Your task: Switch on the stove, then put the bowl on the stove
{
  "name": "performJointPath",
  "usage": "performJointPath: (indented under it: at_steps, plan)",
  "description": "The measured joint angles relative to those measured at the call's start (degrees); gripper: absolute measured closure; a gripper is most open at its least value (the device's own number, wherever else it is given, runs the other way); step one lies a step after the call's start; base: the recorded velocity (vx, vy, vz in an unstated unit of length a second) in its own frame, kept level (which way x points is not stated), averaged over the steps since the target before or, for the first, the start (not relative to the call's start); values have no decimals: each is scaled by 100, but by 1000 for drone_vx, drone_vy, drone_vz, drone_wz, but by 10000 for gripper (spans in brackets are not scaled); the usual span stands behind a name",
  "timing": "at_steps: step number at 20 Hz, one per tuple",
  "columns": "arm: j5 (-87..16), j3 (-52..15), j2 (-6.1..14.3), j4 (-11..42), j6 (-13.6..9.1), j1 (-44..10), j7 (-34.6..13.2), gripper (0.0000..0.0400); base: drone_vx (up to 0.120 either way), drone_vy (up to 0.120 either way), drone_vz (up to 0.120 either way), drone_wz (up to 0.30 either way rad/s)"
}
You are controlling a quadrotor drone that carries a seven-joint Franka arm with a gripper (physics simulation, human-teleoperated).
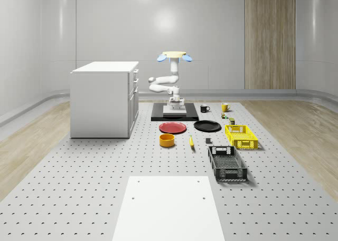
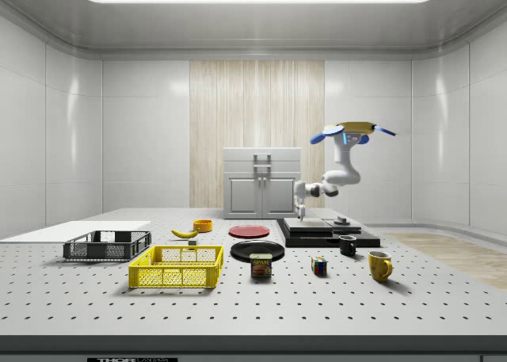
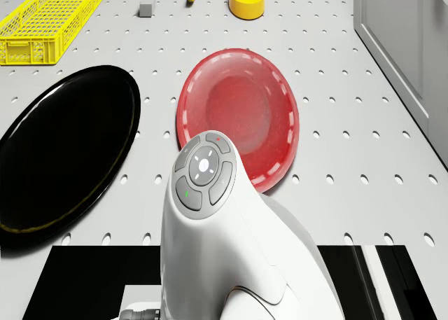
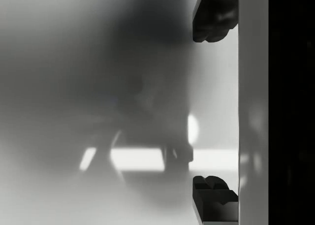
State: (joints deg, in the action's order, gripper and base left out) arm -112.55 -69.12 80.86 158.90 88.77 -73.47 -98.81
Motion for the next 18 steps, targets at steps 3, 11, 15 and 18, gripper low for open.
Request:
performJointPath:
  at_steps: [3,11,15,18]
  plan:
    - [8,-2,16,-1,15,-7,-5,0,120,0,0,0]
    - [27,-8,58,-4,53,-24,-19,0,120,0,0,0]
    - [36,-11,77,-6,71,-31,-25,0,120,0,0,0]
    - [43,-13,91,-7,84,-37,-30,0,120,0,0,0]
